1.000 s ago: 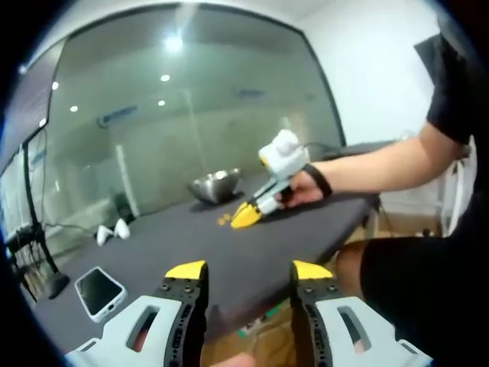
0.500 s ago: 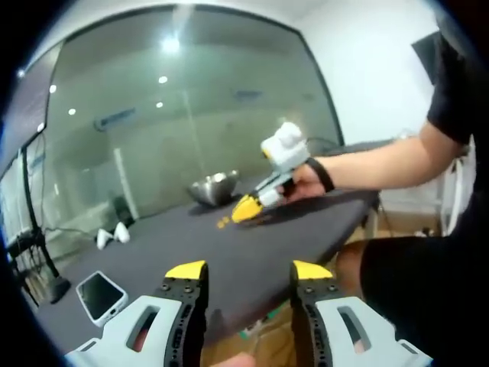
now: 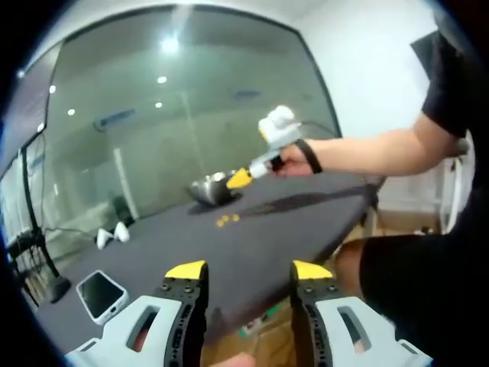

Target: Pick up the QQ candy scattered on the table and place it into the stainless steel bowl on the table

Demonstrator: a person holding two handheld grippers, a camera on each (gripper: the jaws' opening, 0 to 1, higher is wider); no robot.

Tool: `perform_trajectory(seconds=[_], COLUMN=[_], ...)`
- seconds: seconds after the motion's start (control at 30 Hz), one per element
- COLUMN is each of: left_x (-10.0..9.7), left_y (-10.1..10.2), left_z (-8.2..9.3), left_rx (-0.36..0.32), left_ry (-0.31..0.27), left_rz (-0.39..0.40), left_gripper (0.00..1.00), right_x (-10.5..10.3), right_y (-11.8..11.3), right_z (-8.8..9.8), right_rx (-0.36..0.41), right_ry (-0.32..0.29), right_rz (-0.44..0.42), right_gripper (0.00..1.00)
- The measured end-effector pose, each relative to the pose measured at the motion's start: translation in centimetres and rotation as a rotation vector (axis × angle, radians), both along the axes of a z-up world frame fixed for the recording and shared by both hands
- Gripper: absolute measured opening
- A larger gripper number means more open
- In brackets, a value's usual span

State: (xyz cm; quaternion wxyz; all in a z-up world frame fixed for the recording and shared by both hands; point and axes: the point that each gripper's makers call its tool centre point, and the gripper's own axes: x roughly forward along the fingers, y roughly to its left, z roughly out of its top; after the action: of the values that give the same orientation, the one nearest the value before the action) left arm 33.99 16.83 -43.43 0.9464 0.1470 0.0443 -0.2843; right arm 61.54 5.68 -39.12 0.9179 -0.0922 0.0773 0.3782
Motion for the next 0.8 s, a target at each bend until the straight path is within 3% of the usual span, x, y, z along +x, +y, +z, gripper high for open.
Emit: perform_trajectory(seconds=[0.17, 0.3, 0.53, 0.8], left_x=[0.0, 0.2, 0.3, 0.3], left_y=[0.0, -0.1, -0.6, -0.4], left_z=[0.0, -0.1, -0.3, -0.7], left_rx=[0.000, -0.002, -0.005, 0.000], left_ry=[0.002, 0.008, 0.017, 0.034], left_rz=[0.002, 0.004, -0.008, 0.000], left_gripper=[0.44, 0.44, 0.44, 0.44], right_x=[4.0, 4.9, 10.1, 12.8], right_y=[-1.0, -1.4, -1.8, -1.5], right_z=[3.1, 4.9, 5.8, 5.5], right_rx=[0.023, 0.029, 0.016, 0.013], right_ry=[-0.043, -0.076, -0.084, -0.066], right_rz=[-0.061, -0.105, -0.167, -0.187], right_gripper=[0.09, 0.09, 0.09, 0.09])
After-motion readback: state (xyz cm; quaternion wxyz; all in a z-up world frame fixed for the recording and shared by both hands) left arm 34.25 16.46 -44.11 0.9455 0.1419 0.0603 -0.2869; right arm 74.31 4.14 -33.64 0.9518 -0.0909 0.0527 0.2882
